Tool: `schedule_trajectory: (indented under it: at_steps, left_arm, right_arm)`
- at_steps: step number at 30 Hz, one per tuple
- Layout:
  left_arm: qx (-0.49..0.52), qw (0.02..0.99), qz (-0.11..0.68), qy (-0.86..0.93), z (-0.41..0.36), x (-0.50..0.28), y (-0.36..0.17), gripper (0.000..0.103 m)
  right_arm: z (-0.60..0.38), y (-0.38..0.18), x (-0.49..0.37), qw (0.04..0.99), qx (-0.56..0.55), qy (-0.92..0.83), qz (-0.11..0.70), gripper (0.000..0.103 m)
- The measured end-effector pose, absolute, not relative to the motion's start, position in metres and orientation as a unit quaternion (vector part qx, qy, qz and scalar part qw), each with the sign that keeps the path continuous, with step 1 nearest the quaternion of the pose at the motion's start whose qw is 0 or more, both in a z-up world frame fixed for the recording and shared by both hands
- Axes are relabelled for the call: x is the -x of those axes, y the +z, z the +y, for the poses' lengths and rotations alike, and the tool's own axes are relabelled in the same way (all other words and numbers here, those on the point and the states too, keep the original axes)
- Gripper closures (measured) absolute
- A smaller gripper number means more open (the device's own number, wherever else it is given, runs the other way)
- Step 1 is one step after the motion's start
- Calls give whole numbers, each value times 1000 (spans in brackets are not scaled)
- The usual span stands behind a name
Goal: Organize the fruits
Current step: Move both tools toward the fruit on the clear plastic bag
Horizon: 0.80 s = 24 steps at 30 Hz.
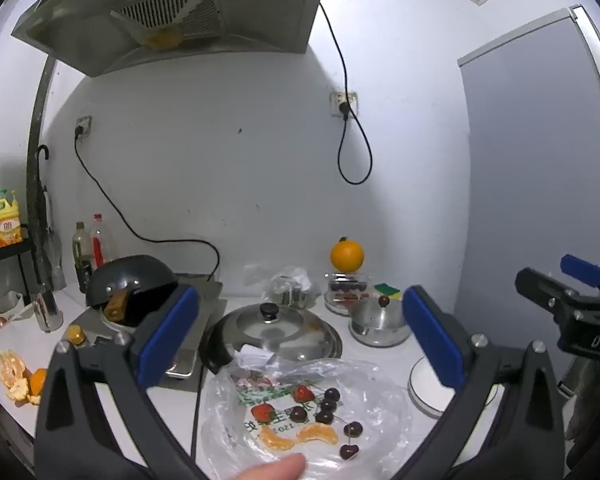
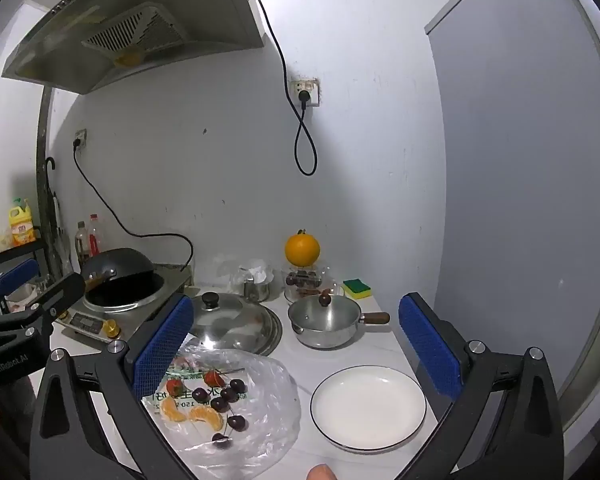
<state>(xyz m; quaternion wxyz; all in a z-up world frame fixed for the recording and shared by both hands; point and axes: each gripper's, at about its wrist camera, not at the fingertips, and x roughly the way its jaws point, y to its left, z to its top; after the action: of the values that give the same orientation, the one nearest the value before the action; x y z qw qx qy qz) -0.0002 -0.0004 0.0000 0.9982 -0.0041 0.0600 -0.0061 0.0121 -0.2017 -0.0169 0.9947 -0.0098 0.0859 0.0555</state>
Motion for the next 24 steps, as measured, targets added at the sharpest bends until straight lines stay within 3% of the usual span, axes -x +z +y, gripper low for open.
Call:
schedule_trajectory:
  at_steps: [24]
  left_arm:
    - [26,996,84,-8,8,-7,-6,0]
  right_arm:
    - [-195,-24,-19,994,18,57,93,0]
